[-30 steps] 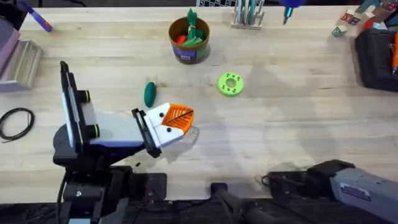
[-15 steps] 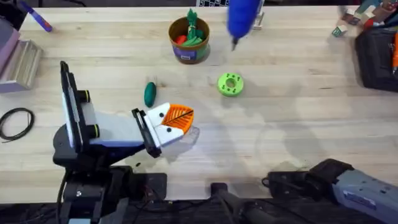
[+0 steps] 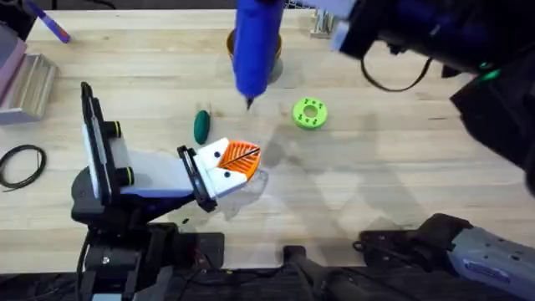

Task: Pick up the gripper from the table and insert it into the empty holder that is missing its gripper. Then pick up a screw, insert it into the mounting hole, and use the screwdriver to tighten it. Finally, clean up the table by picking up the vegetable and placing it into the bucket.

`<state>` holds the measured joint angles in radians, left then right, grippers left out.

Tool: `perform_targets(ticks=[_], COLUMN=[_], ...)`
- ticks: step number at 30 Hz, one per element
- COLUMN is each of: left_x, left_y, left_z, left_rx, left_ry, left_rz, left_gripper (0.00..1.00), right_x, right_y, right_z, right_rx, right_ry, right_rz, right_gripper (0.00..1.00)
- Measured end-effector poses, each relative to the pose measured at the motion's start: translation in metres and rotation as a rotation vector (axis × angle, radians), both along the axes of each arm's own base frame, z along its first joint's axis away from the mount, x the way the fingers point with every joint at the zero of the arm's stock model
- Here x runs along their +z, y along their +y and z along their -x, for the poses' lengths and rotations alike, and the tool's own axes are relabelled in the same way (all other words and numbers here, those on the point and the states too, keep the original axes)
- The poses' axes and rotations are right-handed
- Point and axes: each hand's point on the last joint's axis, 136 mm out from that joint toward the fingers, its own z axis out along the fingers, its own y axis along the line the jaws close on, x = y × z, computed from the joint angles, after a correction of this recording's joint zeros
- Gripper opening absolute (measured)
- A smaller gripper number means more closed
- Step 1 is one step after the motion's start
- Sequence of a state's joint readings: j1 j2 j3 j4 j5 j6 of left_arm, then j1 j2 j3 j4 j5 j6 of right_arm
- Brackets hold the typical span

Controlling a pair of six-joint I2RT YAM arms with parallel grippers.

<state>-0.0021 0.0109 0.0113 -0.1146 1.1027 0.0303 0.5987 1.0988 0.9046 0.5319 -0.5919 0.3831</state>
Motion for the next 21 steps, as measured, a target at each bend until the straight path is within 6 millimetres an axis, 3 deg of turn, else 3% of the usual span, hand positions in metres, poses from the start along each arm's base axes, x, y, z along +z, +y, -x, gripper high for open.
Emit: perform_targets(ticks=[5, 12, 21], left_x=[0.000, 0.000, 0.000], left_y=[0.000, 0.000, 0.000], left_z=[0.000, 0.000, 0.000], left_rx=[0.000, 0.000, 0.000], left_ry=[0.000, 0.000, 0.000], left_rz=[0.000, 0.000, 0.000], left_gripper=[0.014, 0.014, 0.014], right_x=[0.003, -0.009, -0.031], right_y=[0.021, 0.056, 0.066], right_z=[0.030, 0.064, 0.082], right_rx=[0.131, 0.314, 0.441], right_ry=[-0.035, -0.117, -0.247], right_rz=[-0.013, -0.003, 0.066], right_gripper=[0.024, 0.024, 0.024])
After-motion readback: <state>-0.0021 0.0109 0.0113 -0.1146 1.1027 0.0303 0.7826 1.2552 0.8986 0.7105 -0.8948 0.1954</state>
